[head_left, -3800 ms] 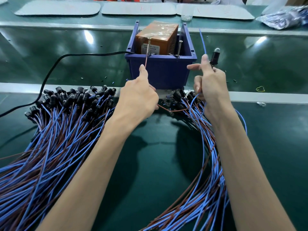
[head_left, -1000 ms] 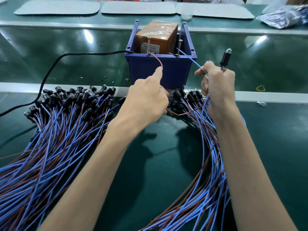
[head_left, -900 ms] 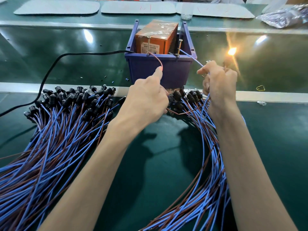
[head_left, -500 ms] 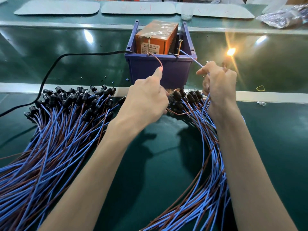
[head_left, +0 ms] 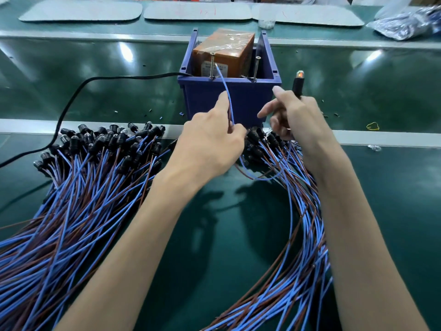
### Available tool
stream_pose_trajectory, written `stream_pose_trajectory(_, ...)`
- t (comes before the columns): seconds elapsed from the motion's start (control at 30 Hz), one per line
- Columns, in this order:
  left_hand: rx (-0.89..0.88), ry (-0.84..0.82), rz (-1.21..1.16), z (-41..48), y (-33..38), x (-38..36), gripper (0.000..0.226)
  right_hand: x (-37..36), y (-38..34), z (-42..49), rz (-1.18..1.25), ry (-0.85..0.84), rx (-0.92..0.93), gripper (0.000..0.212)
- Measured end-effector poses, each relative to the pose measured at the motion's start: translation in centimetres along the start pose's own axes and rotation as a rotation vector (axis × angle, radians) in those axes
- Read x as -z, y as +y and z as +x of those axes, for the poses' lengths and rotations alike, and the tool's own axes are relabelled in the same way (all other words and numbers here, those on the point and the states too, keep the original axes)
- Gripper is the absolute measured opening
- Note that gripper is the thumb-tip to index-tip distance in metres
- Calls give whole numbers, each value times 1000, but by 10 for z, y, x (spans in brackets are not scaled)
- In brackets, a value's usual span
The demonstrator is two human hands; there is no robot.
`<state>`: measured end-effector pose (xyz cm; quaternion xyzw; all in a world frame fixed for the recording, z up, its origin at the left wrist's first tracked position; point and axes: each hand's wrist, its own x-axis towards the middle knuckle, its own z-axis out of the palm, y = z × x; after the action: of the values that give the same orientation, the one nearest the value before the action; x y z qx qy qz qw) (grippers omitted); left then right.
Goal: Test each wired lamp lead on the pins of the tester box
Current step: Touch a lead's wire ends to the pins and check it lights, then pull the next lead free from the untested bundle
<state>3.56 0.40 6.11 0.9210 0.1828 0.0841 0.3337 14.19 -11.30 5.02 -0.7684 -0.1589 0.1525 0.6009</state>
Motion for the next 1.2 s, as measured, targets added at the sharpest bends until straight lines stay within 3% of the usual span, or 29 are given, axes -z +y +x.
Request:
stream_pose_trajectory(0.1,42,19,-5,2,1,0,56,-3,-4,-3,-126,-52,10,57)
stream_pose_trajectory(0.23,43,89,69,-2,0,2,79,-7,-2,-5,-234,6,5,68)
stream_pose_trajectory(0.33,-2,162,208,-6,-3,2,89,-5,1,-3,-166,24,-23,70)
stream_pose_trajectory(0.43,-41,267,307,-7,-4,1,95,-3,1,0,-74,40,-39,59)
stream_pose_trajectory(0.53,-6,250,440,-9,-4,6,80,-2,2,1,39,86,-28,31)
stream_pose_trajectory(0.67,77,45,535,-10,0,11,26,0,2,1,90,144,56,19)
stream_pose_trajectory(0.87,44,-83,467,-20,13,19,34,2,2,-1,159,223,117,13)
stream_pose_trajectory(0.93,10,-251,467,-25,15,24,38,5,3,-2,148,234,128,10)
stream_pose_trajectory(1.03,-23,-809,372,-36,27,25,41,10,4,-2,91,219,128,10)
stream_pose_trajectory(1.1,-87,-1095,277,-43,37,18,38,12,7,-1,29,144,101,11)
stream_pose_trajectory(1.2,-202,-1237,280,-50,50,0,52,11,13,-1,-133,25,54,13)
